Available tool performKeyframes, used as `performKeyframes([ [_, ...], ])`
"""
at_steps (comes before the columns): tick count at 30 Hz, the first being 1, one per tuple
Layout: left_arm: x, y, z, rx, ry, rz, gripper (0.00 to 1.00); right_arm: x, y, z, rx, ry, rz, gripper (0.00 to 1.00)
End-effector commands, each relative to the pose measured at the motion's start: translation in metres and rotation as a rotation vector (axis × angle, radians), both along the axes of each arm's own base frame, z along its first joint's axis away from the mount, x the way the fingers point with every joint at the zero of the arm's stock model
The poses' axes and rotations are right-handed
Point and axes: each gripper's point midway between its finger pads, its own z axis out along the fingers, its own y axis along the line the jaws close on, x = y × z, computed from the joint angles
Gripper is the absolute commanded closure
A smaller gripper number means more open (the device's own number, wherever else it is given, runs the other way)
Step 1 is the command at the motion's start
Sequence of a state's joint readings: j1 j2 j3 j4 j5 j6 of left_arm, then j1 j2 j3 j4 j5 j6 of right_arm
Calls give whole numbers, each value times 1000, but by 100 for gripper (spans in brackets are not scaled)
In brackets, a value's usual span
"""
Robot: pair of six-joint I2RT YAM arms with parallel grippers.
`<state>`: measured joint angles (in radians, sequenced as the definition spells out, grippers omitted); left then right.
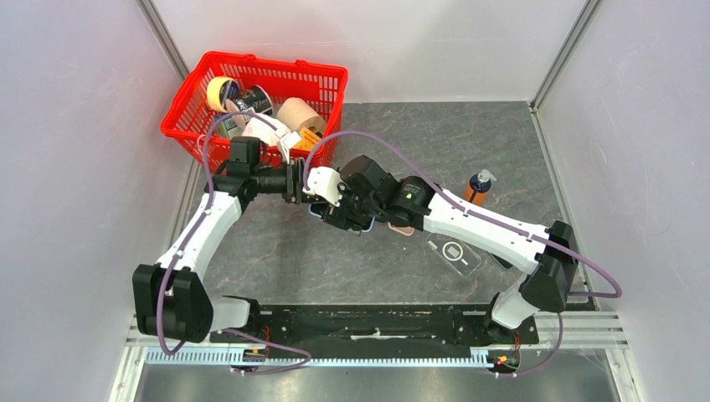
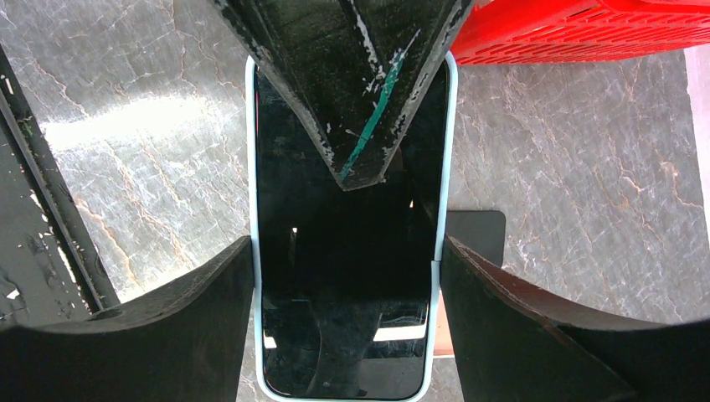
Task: Take the phone out of the phone case
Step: Pick up the phone at the center of the board.
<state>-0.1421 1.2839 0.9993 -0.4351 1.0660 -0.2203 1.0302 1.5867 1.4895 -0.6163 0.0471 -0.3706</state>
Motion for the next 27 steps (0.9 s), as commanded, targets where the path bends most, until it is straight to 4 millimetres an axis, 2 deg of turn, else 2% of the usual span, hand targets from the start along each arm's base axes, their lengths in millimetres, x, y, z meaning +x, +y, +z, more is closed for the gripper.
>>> performKeyframes([
  [1,-6,-9,5,-64,54,-48,35,10,6,62,141,-106,-13,99],
  [5,-7,-13,3,-85,87,-61,45,10,7,63,142,-107,-13,100],
  [10,-9,-17,3,-109,115,-85,65,11,8,63,144,-106,-16,100],
  [12,-11,-19,5,-127,120,-107,77,12,8,64,145,-109,-18,100],
  [14,-12,-20,6,-139,126,-126,93,14,8,64,144,-114,-26,100],
  [15,-13,-21,7,-143,124,-134,98,14,8,63,143,-115,-28,100],
  [19,-13,-20,11,-142,94,-139,98,14,5,60,138,-118,-32,97],
  [22,-12,-18,14,-116,50,-132,98,15,1,55,129,-121,-46,85],
  [24,-11,-16,16,-97,25,-132,98,13,0,53,129,-114,-48,66],
  [27,-10,-14,21,-81,2,-133,98,14,-5,51,129,-108,-61,48],
])
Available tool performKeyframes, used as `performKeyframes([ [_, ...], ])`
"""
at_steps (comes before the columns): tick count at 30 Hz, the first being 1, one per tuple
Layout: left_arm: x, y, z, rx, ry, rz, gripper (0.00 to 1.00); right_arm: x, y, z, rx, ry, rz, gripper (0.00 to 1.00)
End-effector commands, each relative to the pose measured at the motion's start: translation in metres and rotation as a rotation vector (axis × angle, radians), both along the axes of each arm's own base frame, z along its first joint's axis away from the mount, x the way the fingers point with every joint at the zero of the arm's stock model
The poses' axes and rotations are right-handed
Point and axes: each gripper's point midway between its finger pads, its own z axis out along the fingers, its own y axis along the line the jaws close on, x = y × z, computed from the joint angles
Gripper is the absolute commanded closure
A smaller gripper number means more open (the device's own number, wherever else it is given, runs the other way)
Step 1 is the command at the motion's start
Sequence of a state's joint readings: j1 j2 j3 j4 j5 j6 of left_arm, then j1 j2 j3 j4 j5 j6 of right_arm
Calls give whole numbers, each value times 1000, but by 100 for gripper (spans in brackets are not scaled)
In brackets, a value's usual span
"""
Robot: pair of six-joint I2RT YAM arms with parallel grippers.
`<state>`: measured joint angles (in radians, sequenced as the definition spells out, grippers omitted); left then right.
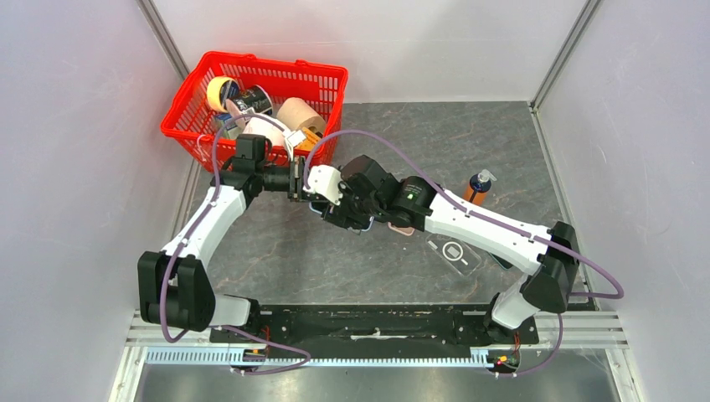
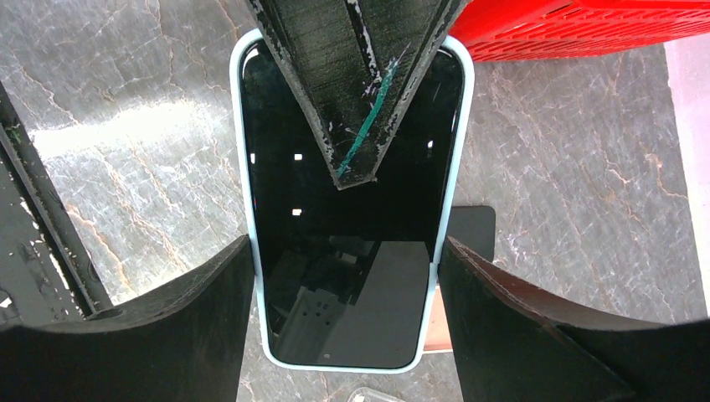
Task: Take the phone out of the phone case
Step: Pick up the phone at the center of the board.
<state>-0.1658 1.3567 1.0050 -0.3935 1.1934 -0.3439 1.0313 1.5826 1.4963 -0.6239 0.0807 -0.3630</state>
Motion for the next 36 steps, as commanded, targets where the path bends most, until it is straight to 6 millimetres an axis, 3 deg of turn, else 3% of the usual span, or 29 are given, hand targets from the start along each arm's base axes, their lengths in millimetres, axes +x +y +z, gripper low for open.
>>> performKeyframes([
  [1,1,2,19,11,-165,-43,98,11,-3,47,135,-91,-36,40],
  [8,10,12,27,41,-234,-13,98,6,-19,48,162,-34,-32,4],
  [9,11,13,28,45,-244,-9,98,5,-22,50,169,-20,-33,3],
  [14,8,17,33,70,-325,-34,98,-3,-37,61,222,53,-2,3],
  [20,-21,22,48,79,-570,-122,98,-15,-54,77,314,178,56,3],
  [25,-49,19,70,39,-705,-157,98,-45,-51,70,315,289,208,3],
  [30,-64,11,85,18,-745,-155,98,-64,-43,68,337,365,315,5],
  [36,-73,0,96,-27,-780,-165,98,-72,-37,62,338,426,371,8],
])
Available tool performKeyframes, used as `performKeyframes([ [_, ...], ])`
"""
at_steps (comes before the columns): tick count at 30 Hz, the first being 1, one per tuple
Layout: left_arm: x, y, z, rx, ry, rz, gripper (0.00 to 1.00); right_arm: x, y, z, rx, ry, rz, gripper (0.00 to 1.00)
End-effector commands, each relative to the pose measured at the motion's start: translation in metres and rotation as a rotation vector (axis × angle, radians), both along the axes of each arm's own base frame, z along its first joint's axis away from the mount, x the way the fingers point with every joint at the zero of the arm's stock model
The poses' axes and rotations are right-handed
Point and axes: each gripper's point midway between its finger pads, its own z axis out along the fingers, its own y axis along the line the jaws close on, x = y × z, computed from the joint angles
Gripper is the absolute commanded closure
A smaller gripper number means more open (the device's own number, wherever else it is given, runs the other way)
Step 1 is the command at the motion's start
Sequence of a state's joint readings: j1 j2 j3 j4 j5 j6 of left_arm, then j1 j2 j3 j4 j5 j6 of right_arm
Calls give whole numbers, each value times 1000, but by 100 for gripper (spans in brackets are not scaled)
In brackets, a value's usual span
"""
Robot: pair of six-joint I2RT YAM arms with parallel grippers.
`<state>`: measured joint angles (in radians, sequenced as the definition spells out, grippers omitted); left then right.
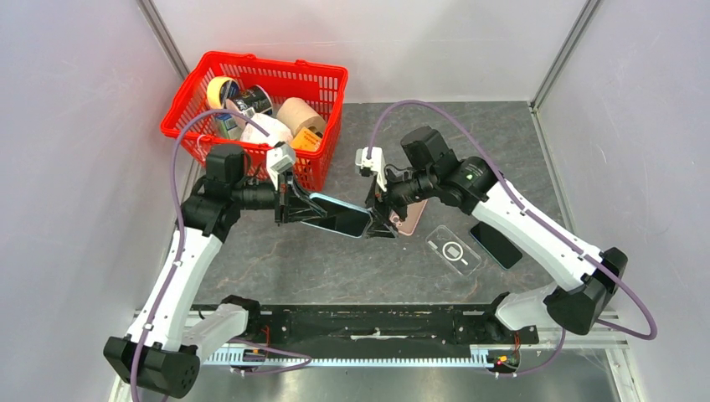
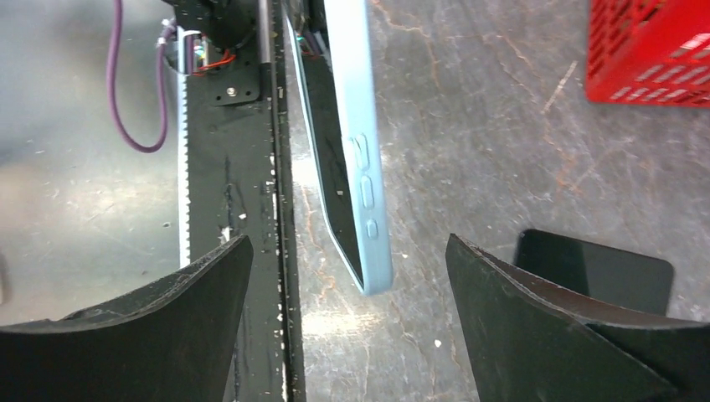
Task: Take the phone out of the phone case
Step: Pick up the phone at the center of the board, then remove the phone case from the phone.
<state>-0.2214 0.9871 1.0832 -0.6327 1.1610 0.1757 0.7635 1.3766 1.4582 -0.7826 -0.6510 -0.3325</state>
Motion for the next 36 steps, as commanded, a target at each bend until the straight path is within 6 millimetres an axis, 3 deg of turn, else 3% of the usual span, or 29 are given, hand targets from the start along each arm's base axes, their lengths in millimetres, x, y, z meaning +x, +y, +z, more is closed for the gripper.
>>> performKeyframes([
  [1,-7,-12,21,-68,-67,-47,98,-15,10,7,46,46,110,10],
  [6,-12,-23,23,-78,-67,-78,98,-20,17,1,49,108,158,19],
  [9,-15,-28,25,-82,-70,-94,98,-22,19,-4,42,138,185,33],
  [16,-10,-28,23,-68,-108,-68,98,-29,15,-11,15,159,227,74],
  [18,-8,-27,21,-62,-111,-62,97,-29,11,-12,-6,152,218,97],
  [19,-7,-27,20,-60,-107,-58,90,-28,10,-13,-16,142,212,100],
  [22,-5,-28,20,-60,-87,-50,54,-24,5,-16,-28,102,187,100],
  [25,0,-30,23,-75,-48,-29,29,-22,3,-17,-28,78,165,100],
  [31,13,-37,23,-103,54,-2,28,-19,3,-16,-25,63,154,100],
  [36,19,-44,22,-124,141,-15,49,-16,2,-17,-29,46,137,100],
])
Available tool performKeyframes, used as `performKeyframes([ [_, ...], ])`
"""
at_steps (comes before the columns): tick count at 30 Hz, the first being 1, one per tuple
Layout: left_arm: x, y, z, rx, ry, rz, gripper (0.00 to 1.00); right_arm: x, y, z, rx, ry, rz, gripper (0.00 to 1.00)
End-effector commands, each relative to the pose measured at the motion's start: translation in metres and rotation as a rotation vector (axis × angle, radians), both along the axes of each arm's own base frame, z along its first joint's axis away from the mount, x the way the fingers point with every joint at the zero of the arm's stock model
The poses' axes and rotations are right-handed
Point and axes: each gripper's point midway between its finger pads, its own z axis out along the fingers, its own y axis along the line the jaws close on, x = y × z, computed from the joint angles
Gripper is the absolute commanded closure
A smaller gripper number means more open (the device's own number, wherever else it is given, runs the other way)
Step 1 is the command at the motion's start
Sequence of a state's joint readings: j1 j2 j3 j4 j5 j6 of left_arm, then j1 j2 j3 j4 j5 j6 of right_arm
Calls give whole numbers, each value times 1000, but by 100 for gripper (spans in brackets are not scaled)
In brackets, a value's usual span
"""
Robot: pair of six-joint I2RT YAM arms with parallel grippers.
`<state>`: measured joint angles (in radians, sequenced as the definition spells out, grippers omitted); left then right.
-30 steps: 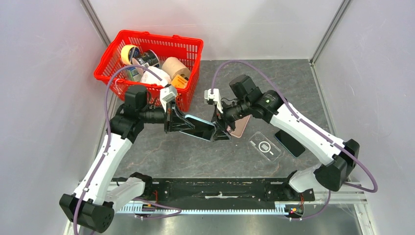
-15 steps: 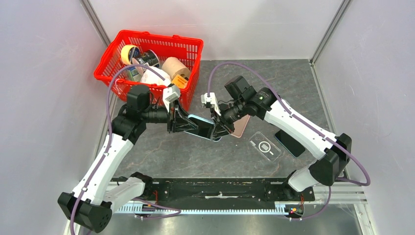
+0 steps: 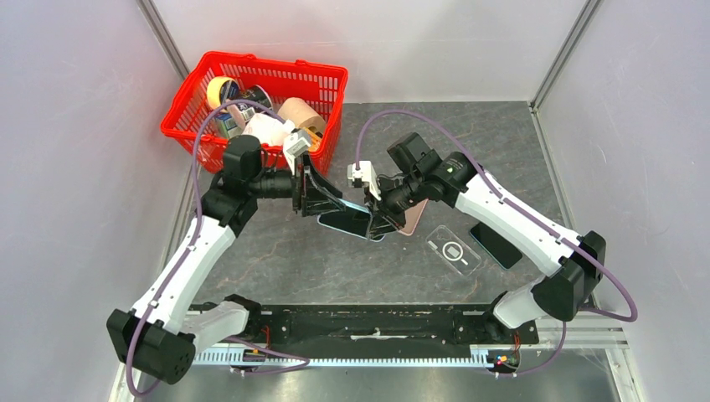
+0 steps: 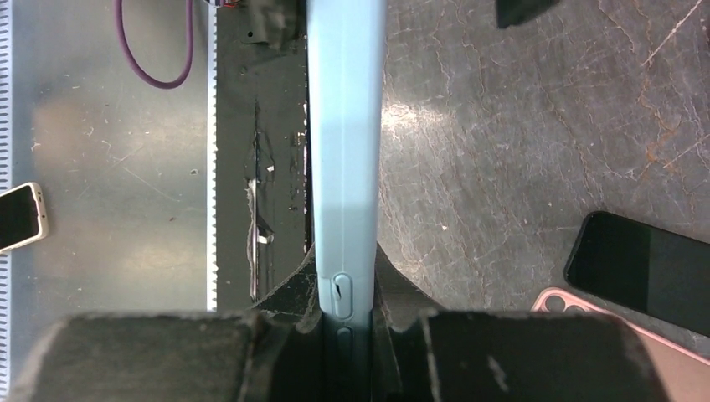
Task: Take the phone out of the phone case
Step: Remove the phone case from the phone.
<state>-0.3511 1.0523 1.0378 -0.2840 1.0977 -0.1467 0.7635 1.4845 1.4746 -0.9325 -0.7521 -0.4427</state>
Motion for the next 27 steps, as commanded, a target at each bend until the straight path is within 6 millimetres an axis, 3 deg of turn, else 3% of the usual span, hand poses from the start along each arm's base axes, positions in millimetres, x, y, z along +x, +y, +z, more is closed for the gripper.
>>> performKeyframes([
  [1,8,-7,10,-48,75,-1,57,4,4,25,84,-91,1,100],
  [4,10,-11,7,-59,136,-10,71,11,2,22,72,-130,-32,100],
  [9,14,-15,-2,-72,246,-10,80,28,-2,16,41,-201,-105,100],
  [12,18,-17,-9,-76,339,1,97,38,-3,14,21,-248,-147,100],
  [27,49,-34,-69,-58,847,74,98,87,-9,24,-40,-468,-328,100],
])
